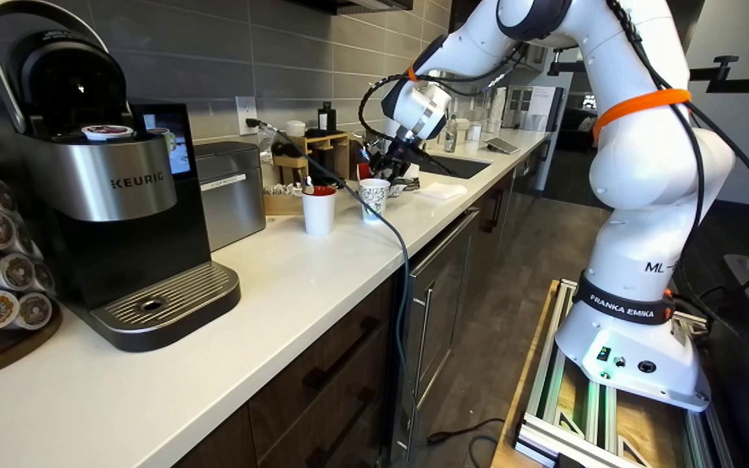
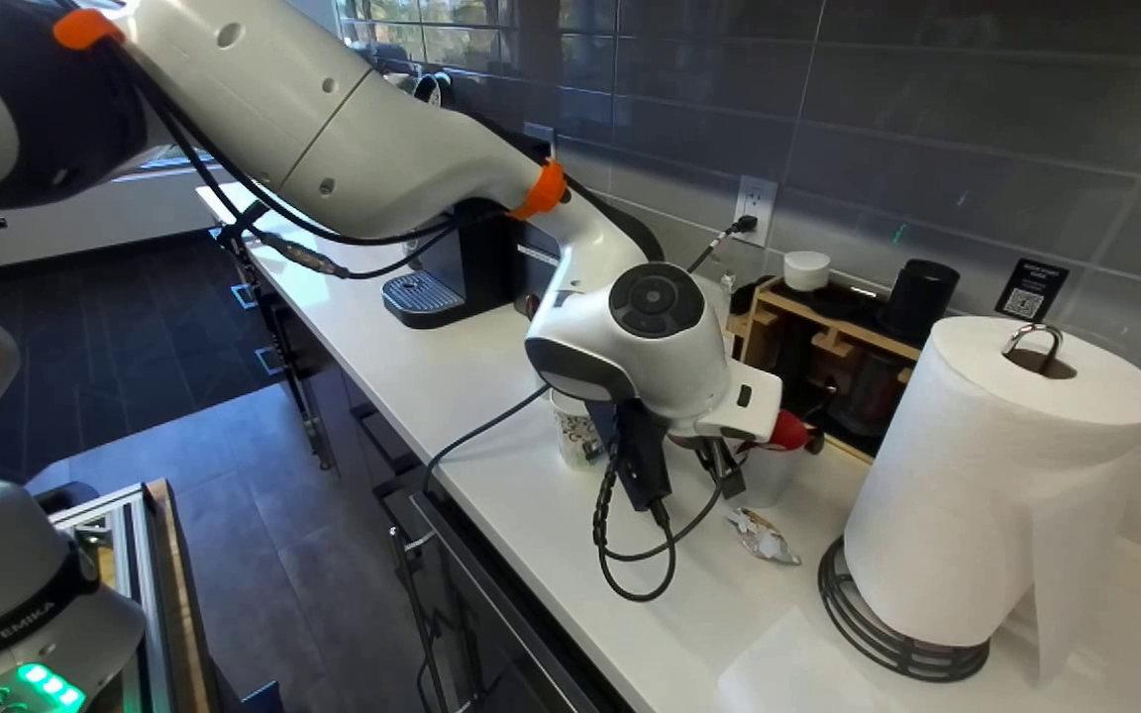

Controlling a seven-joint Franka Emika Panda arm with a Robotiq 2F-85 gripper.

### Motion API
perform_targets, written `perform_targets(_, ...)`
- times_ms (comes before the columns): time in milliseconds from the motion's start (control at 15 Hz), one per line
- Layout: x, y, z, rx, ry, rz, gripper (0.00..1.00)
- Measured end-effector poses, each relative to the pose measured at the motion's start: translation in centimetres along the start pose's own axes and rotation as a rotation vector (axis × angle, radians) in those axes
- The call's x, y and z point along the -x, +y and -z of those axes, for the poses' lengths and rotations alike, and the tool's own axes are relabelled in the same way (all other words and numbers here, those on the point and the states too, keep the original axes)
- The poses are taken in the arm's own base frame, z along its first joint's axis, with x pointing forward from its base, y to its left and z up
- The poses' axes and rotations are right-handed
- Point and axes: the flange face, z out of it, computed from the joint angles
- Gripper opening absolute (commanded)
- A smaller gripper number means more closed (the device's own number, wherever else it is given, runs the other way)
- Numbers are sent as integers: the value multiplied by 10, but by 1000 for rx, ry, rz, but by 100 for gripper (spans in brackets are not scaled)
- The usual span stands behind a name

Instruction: Remove a piece out of the broken cup

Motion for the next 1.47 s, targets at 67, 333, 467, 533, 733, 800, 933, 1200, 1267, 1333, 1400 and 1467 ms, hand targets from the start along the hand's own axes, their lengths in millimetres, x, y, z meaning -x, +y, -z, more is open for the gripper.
perform_targets(67,1,1,-4,9,4,0,93)
perform_targets(333,1,5,-13,22,9,-4,61)
perform_targets(467,-2,6,-14,21,15,-3,43)
perform_targets(533,-4,5,-14,19,19,-2,37)
perform_targets(733,-12,3,-14,13,35,3,14)
perform_targets(800,-14,2,-14,11,38,4,9)
perform_targets(933,-17,0,-14,7,43,6,9)
perform_targets(1200,-19,-1,-16,0,47,6,9)
perform_targets(1267,-19,-1,-16,-2,49,5,9)
perform_targets(1333,-20,-1,-15,-4,51,4,9)
perform_targets(1400,-21,-1,-15,-7,53,3,9)
perform_targets(1467,-21,-1,-13,-8,55,2,9)
